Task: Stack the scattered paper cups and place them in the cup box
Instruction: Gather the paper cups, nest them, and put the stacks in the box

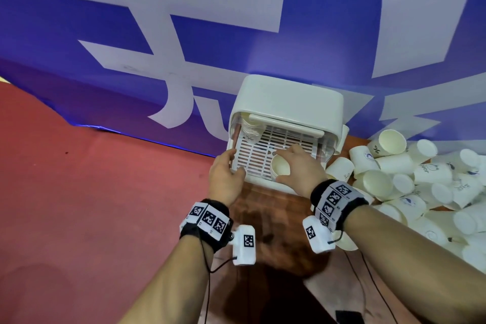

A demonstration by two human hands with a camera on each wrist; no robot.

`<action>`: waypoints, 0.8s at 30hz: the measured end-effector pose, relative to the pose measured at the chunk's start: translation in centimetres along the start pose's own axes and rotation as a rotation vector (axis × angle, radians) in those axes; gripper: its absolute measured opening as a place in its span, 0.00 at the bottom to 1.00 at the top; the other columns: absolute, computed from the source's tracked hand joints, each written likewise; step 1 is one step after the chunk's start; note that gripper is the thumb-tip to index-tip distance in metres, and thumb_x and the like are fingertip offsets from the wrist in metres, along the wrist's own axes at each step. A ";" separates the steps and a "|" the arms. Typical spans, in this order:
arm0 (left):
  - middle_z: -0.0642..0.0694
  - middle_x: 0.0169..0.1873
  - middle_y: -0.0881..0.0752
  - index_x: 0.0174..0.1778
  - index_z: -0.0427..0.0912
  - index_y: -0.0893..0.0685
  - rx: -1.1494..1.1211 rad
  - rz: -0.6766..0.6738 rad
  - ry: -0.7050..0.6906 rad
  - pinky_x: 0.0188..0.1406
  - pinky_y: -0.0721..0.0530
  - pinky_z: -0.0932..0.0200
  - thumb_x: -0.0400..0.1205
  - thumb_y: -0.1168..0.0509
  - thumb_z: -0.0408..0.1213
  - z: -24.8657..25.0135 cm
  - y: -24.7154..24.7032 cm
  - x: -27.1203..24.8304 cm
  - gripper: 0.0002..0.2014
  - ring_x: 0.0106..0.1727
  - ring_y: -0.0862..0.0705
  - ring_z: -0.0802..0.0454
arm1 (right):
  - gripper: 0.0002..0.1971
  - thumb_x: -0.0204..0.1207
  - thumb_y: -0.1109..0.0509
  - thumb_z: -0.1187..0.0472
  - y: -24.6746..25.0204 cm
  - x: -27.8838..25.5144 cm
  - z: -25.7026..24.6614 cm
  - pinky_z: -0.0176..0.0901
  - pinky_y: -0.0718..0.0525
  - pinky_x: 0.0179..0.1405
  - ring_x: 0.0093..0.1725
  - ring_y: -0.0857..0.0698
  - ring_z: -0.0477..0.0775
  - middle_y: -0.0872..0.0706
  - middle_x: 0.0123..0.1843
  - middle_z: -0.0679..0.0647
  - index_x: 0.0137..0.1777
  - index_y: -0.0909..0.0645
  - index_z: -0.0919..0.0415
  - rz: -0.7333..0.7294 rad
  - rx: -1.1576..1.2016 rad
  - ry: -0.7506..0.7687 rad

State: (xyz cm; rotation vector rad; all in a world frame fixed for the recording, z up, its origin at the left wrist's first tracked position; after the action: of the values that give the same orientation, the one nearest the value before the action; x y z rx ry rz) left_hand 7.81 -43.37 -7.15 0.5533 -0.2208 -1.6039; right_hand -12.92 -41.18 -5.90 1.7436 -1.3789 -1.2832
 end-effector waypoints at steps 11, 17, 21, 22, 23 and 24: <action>0.50 0.61 0.18 0.69 0.47 0.20 0.054 0.017 -0.002 0.65 0.19 0.47 0.77 0.33 0.32 1.1 1.3 -0.9 0.22 0.58 0.19 0.50 | 0.35 0.73 0.24 0.45 -0.3 0.0 -0.7 0.53 0.17 0.59 0.68 0.23 0.56 0.30 0.72 0.49 0.79 0.32 0.46 -0.014 0.012 0.003; 0.48 0.62 0.19 0.70 0.46 0.20 0.099 0.011 -0.065 0.65 0.21 0.51 0.78 0.33 0.35 4.3 1.7 -2.8 0.22 0.62 0.20 0.51 | 0.35 0.75 0.27 0.48 2.3 -2.5 -0.2 0.52 0.22 0.67 0.73 0.26 0.56 0.31 0.77 0.51 0.82 0.35 0.49 0.040 0.070 0.013; 0.48 0.67 0.19 0.69 0.45 0.19 0.115 -0.022 -0.134 0.68 0.21 0.47 0.78 0.32 0.34 7.7 0.2 -4.8 0.21 0.64 0.20 0.49 | 0.32 0.78 0.29 0.49 5.5 -5.9 1.2 0.52 0.22 0.68 0.73 0.25 0.57 0.28 0.77 0.54 0.82 0.33 0.51 0.126 0.141 0.008; 0.51 0.70 0.22 0.68 0.44 0.19 0.119 -0.031 -0.153 0.68 0.21 0.49 0.79 0.32 0.34 8.7 -0.4 -5.4 0.20 0.64 0.20 0.51 | 0.31 0.79 0.30 0.49 6.2 -6.9 1.8 0.51 0.23 0.69 0.74 0.25 0.57 0.28 0.77 0.55 0.81 0.33 0.52 0.141 0.150 0.005; 0.56 0.72 0.25 0.68 0.43 0.19 0.120 -0.039 -0.178 0.68 0.22 0.51 0.79 0.32 0.34 9.7 -1.2 -6.2 0.20 0.65 0.21 0.53 | 0.31 0.79 0.30 0.49 6.9 -7.9 2.5 0.50 0.23 0.69 0.73 0.25 0.57 0.27 0.77 0.55 0.81 0.32 0.52 0.156 0.162 -0.003; 0.61 0.70 0.28 0.67 0.42 0.19 0.121 -0.051 -0.199 0.68 0.22 0.53 0.79 0.32 0.33 10.6 -2.1 -7.0 0.19 0.65 0.22 0.55 | 0.30 0.79 0.30 0.50 7.6 -8.9 3.2 0.50 0.23 0.69 0.73 0.24 0.57 0.27 0.76 0.56 0.81 0.32 0.52 0.171 0.179 -0.007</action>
State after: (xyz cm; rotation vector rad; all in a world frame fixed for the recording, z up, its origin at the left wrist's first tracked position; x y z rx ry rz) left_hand 1.10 -38.26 2.53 0.4944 -0.4581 -1.7038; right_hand -19.01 -34.71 2.39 1.6941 -1.6525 -1.1033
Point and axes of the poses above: each hand's wrist, its own x-axis towards the middle knuckle, its own y-axis out of the back of the hand, z = x × y, the point moved 10 cm from there along x, towards the middle knuckle
